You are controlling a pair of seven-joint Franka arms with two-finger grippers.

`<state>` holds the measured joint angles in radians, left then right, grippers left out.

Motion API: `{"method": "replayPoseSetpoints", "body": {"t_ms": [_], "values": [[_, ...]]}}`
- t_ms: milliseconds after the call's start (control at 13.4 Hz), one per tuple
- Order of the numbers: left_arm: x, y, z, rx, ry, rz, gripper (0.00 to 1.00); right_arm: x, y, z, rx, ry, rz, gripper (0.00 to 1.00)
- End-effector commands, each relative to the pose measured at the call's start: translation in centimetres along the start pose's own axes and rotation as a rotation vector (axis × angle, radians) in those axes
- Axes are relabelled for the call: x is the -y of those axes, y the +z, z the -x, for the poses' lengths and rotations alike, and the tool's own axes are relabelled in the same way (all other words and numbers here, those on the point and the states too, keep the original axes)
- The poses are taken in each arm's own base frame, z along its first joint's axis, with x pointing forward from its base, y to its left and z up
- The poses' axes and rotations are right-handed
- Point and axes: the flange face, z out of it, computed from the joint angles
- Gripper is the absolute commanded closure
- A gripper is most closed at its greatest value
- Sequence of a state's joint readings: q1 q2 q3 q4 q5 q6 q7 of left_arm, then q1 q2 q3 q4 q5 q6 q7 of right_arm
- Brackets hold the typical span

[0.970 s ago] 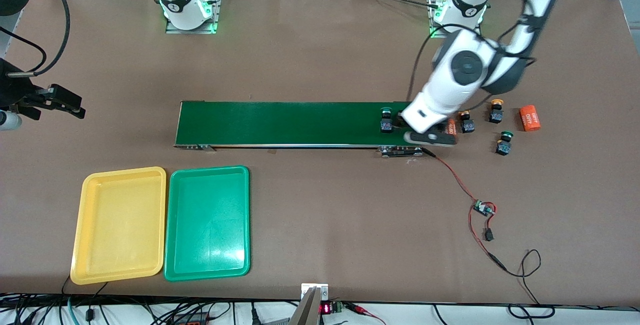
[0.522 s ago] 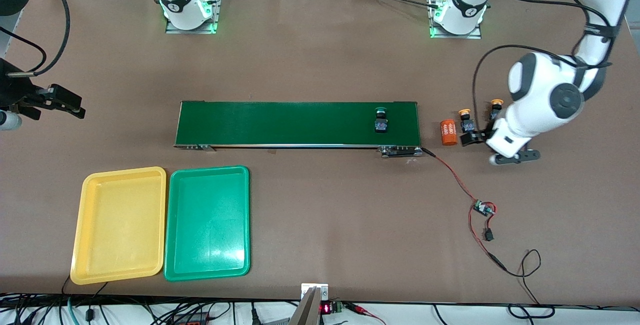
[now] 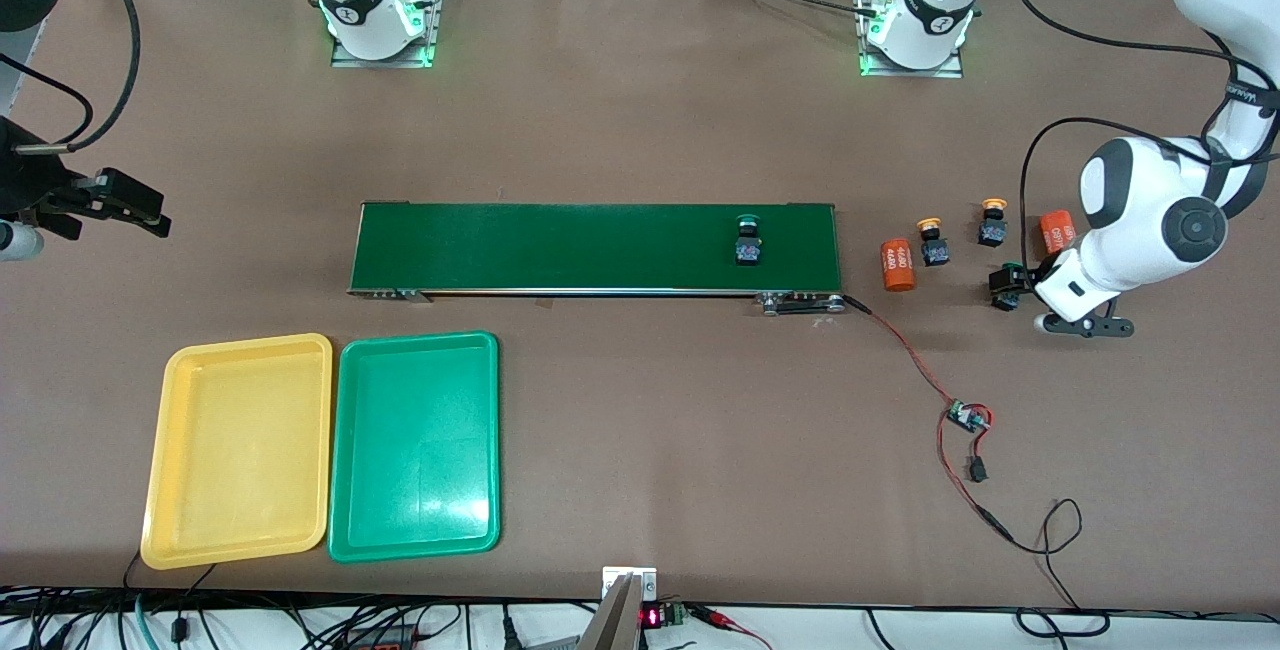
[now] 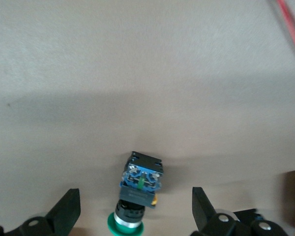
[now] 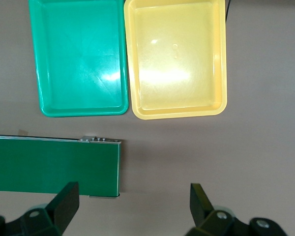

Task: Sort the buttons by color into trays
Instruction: 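Return the left gripper and grasp another green-capped button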

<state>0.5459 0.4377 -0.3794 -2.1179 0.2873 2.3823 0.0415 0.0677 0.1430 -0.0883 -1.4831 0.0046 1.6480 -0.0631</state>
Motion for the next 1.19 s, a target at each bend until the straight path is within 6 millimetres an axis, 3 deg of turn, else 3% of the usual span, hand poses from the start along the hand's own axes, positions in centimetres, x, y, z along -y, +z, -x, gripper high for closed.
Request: {"method": "replayPoseSetpoints", "body": {"t_ms": [0,373,447,671,746,820,895,1119], "values": [[-0.4,1.4,0.1,0.012,0.086,0.003,0.0,-0.1,-0.6,0.5,0.0,-0.006,-0.012,0.0],[0.1,3.5,0.6,0.043,0.189,0.03,0.0,-0.1,-0.6,0.5,0.001,-0.006,-0.012,0.0],[0.0,3.5,0.6,0.043,0.196,0.03,0.05,-0.1,-0.6,0.5,0.001,-0.006,-0.012,0.0],[0.3,3.2,0.6,0.038,0.339,0.032,0.75,-0.1,-0.6,0.5,0.001,-0.006,-0.012,0.0],[0.5,3.2,0.6,0.036,0.351,0.032,0.88,-0.1,-0.6,0.5,0.001,-0.006,-0.012,0.0],[0.6,3.2,0.6,0.035,0.362,0.03,0.97,-0.1,-0.6,0.5,0.0,-0.006,-0.012,0.0],[0.8,2.7,0.4,0.028,0.385,0.025,1.0,-0.1,-0.6,0.5,0.001,-0.006,-0.012,0.0],[-0.1,-0.8,-0.1,-0.005,0.419,-0.019,1.0,-0.1,-0.6,0.5,0.0,-0.006,-0.012,0.0]]}}
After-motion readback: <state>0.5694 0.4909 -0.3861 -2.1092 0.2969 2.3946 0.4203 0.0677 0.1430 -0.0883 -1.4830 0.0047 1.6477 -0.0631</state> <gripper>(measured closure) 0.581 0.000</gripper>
